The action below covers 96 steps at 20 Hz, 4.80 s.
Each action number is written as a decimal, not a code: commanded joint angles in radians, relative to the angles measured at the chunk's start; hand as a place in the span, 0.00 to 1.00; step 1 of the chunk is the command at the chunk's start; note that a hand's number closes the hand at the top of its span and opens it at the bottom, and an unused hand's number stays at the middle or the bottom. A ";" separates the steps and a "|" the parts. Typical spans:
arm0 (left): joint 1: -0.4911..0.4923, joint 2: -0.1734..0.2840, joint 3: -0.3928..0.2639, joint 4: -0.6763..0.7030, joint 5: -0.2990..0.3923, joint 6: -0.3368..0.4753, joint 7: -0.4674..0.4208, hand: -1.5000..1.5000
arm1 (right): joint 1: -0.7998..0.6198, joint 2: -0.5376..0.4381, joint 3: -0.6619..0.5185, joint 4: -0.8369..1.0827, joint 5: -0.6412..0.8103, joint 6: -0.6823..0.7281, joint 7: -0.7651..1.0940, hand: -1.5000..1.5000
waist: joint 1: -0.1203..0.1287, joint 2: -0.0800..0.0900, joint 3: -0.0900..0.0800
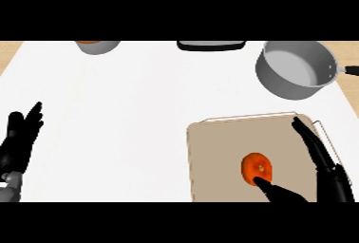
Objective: Pick the squash from the tray and place it in the pot
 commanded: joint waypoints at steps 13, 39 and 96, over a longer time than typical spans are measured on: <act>-0.022 -0.041 -0.028 -0.011 -0.046 0.009 0.026 0.50 | -0.007 -0.196 0.155 -0.420 0.086 0.676 0.839 0.00 | 0.047 0.012 0.001; 0.004 -0.125 0.073 -0.019 -0.139 -0.081 0.011 0.50 | -0.141 0.113 0.120 -0.065 0.211 0.806 0.809 0.00 | 0.032 0.009 0.004; -0.012 -0.242 0.255 -0.044 -0.271 -0.206 0.068 0.50 | -0.129 -0.273 -0.592 0.443 0.266 0.709 0.004 1.00 | -0.020 0.016 0.014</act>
